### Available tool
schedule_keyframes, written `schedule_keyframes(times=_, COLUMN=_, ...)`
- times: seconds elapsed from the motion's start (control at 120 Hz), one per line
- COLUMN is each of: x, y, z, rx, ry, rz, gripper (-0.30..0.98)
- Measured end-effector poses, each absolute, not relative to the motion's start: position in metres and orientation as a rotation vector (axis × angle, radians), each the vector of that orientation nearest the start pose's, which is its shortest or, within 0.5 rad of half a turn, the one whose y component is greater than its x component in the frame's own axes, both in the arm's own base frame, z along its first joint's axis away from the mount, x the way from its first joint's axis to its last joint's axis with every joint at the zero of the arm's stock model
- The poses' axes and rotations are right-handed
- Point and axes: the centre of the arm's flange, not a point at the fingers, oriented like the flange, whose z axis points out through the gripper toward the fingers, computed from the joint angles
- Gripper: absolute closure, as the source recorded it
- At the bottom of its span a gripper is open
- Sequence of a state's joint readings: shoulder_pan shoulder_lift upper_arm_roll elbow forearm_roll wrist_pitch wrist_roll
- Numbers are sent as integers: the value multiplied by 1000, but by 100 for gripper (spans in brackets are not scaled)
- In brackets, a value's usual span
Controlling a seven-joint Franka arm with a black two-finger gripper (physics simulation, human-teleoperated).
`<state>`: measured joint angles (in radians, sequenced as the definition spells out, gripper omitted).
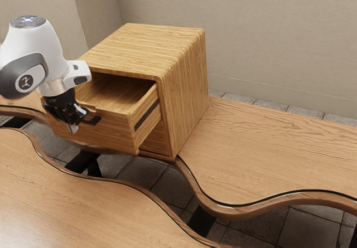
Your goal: Push the drawer handle with one arm to close the drawer
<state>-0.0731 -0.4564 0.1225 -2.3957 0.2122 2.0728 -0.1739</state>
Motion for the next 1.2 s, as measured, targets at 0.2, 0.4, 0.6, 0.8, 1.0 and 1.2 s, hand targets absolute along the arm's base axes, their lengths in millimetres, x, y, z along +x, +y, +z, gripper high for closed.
schedule_keyframes(times=0.2, x=470, y=31, z=505, rx=-2984, ry=-223, rz=-256, gripper=78)
schedule_keyframes(times=0.4, x=511, y=32, z=506, rx=-2973, ry=-254, rz=-270, gripper=78)
schedule_keyframes(times=0.6, x=543, y=35, z=506, rx=-2971, ry=-271, rz=-283, gripper=79)
schedule_keyframes(times=0.8, x=568, y=41, z=502, rx=-2974, ry=-269, rz=-281, gripper=79)
schedule_keyframes(times=1.0, x=578, y=41, z=503, rx=-2990, ry=-249, rz=-287, gripper=79)
schedule_keyframes(times=1.2, x=457, y=1, z=509, rx=-3078, ry=-247, rz=-269, gripper=78)
